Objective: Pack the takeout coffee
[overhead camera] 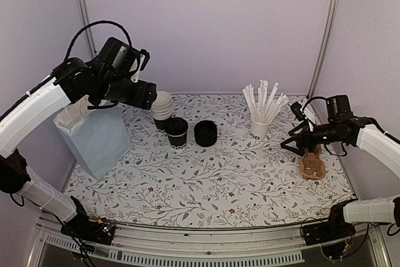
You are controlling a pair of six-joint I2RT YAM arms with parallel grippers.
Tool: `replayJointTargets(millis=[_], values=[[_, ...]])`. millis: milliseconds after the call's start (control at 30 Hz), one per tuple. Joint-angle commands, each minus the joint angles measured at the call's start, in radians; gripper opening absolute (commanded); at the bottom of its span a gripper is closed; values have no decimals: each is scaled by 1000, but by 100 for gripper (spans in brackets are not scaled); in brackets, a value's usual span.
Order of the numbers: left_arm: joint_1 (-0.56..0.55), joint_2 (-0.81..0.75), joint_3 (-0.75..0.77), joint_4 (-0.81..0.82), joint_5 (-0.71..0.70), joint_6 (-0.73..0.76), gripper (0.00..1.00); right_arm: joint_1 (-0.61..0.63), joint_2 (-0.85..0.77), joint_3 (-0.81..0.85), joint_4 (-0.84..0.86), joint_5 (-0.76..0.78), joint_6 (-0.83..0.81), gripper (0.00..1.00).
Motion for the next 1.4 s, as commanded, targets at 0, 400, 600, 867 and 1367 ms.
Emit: replayJointTargets(millis=[0, 400, 600, 867, 1367], values=[[-9, -48, 58, -201, -181, -67, 83, -3, 2, -13, 12, -6, -9, 84], [146, -63, 39, -392, -274, -167, 82, -4, -9, -14, 10, -13, -15, 84], [220, -54, 33, -403, -243, -143, 75, -4, -17, -16, 10, -16, -17, 84], [220, -76, 11, -339, -176, -85, 59, -4, -14, -14, 7, -16, -20, 84], [122, -135, 173, -176, 350, 22, 64, -2, 7, -11, 4, -11, -23, 84]])
